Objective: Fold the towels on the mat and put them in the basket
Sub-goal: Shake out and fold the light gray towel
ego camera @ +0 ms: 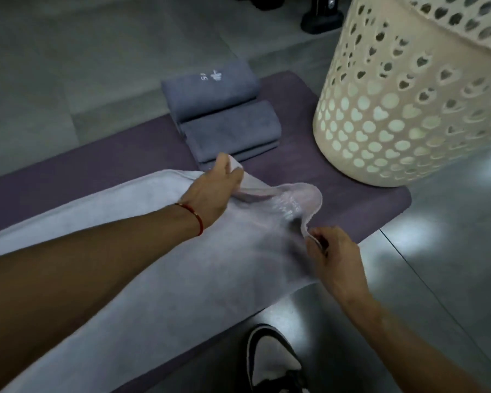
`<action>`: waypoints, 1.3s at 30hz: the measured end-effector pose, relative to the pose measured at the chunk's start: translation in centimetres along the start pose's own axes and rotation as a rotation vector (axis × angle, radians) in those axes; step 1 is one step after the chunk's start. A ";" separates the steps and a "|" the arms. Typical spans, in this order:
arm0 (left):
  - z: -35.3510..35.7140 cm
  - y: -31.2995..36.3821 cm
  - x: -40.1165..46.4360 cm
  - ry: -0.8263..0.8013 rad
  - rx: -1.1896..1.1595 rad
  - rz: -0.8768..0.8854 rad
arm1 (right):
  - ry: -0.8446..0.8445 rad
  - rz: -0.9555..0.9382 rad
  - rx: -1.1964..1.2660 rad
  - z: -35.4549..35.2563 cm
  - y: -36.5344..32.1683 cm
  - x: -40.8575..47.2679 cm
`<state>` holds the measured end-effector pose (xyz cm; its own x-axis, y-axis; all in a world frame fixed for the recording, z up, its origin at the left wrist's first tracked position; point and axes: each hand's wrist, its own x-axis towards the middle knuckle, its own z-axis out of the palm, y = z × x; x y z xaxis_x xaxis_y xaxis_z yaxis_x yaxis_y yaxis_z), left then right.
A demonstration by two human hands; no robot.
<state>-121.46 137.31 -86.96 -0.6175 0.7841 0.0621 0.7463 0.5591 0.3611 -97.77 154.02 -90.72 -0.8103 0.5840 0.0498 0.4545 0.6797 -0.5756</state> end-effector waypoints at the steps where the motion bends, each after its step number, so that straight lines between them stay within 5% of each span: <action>1: -1.9 -1.4 -1.5 -0.010 0.063 -0.002 | -0.054 -0.052 0.017 -0.1 -1.6 -0.4; 6: -12.0 -8.1 -10.4 -0.077 0.078 -0.281 | -0.453 -0.494 0.075 -0.8 -11.6 -1.1; 11: -17.9 -13.6 -20.2 0.078 -0.105 -0.649 | -0.918 -0.812 -0.180 0.6 -22.2 -2.4; 17: -20.7 -20.0 -26.1 0.157 -0.170 -0.827 | -0.956 -0.737 0.037 10.1 -32.8 -8.7; 22: -19.7 -24.8 -32.4 -0.032 -0.185 -1.003 | -1.299 -0.860 -0.054 16.0 -36.3 -12.1; 26: -14.9 -23.1 -38.0 -0.073 -0.272 -1.130 | -1.267 -0.979 -0.258 20.1 -37.5 -6.2; 32: -4.8 -17.0 -44.0 -0.066 -0.475 -1.190 | -0.972 -0.992 -0.326 30.4 -40.1 0.6; 36: 0.5 -13.9 -45.0 -0.086 -0.363 -1.172 | -0.768 -1.051 -0.235 35.9 -42.7 -0.1; 39: 2.0 -12.3 -45.3 -0.013 -0.298 -1.209 | -0.800 -1.024 -0.323 38.5 -44.5 -0.6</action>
<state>-102.17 95.48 -96.05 -0.8650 -0.1871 -0.4656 -0.3852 0.8422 0.3772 -131.76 106.37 -96.57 -0.7780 -0.5912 -0.2127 -0.5069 0.7906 -0.3433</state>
